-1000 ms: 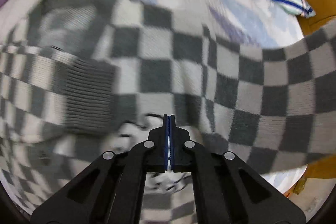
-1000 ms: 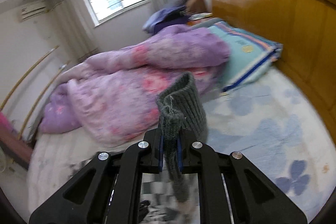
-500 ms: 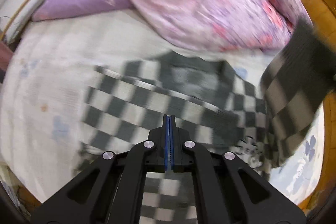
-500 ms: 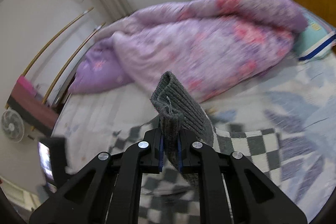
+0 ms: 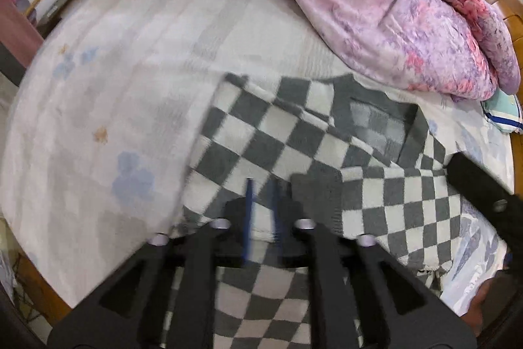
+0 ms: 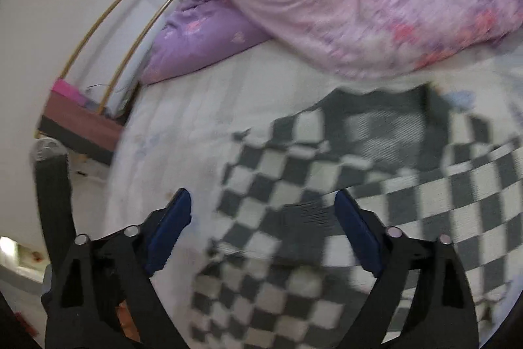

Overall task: Fold large clothes
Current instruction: 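Lift the cuff with the right gripper and lay it across the cardigan, then open the right gripper to release the sleeve and withdraw both tools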

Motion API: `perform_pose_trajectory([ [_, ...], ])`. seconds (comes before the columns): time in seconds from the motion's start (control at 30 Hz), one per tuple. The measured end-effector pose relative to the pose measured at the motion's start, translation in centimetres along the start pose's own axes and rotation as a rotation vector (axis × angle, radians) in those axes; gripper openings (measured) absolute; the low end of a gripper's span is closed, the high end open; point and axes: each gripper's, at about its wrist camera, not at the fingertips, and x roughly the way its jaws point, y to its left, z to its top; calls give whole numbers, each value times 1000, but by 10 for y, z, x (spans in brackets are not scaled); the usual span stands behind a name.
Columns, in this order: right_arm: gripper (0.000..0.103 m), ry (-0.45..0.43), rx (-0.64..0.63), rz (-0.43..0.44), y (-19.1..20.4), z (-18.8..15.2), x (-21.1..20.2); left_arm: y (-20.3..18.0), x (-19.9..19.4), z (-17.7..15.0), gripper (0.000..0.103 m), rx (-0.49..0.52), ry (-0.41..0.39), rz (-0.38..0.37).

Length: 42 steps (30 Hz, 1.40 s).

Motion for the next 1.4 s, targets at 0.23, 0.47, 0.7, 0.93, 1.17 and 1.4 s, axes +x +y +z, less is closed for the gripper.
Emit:
perform_pose_trajectory([
  [0.23,84,38,-22,-416,-101,-31,-23,-49,49,-10,26,41,62,-86],
  [0.47,7,322,228,-540,-254,-100,-10,-92,124,-32,26,94,210,-65],
  [0.7,2,267,300,-403,-283,-83,-14,-100,145,-26,26,84,237,0],
  [0.93,0,239,312,-348,-337,10,54,-102,171,0,25,44,226,54],
  [1.17,0,422,257,-346,-307,-50,11,-97,145,-16,25,72,274,43],
  [1.4,0,410,332,-372,-303,-153,-12,-86,141,-56,24,91,245,31],
])
